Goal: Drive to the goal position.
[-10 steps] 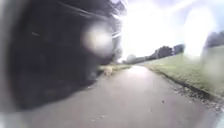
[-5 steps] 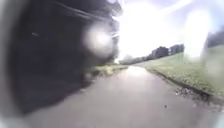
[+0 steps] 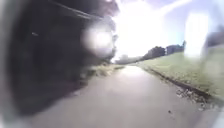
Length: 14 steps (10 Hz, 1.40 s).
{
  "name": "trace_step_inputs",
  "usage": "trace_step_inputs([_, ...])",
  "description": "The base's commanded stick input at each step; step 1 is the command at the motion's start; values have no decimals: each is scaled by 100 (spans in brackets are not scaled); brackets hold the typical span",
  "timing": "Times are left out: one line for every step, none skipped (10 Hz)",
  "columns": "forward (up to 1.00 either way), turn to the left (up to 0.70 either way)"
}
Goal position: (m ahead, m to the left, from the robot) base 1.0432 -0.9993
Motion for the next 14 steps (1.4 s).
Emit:
trace_step_inputs([45, -27])
trace_step_inputs([45, -27])
trace_step_inputs([45, -27])
trace_step_inputs([45, -27])
trace_step_inputs([45, -27])
trace_step_inputs([45, -27])
trace_step_inputs([45, -27])
trace_step_inputs([45, -27])
trace_step_inputs([45, -27])
trace_step_inputs([45, -27])
trace_step_inputs([45, -23])
trace_step_inputs([45, -7])
trace_step_inputs([45, 0])
trace_step_inputs([45, 0])
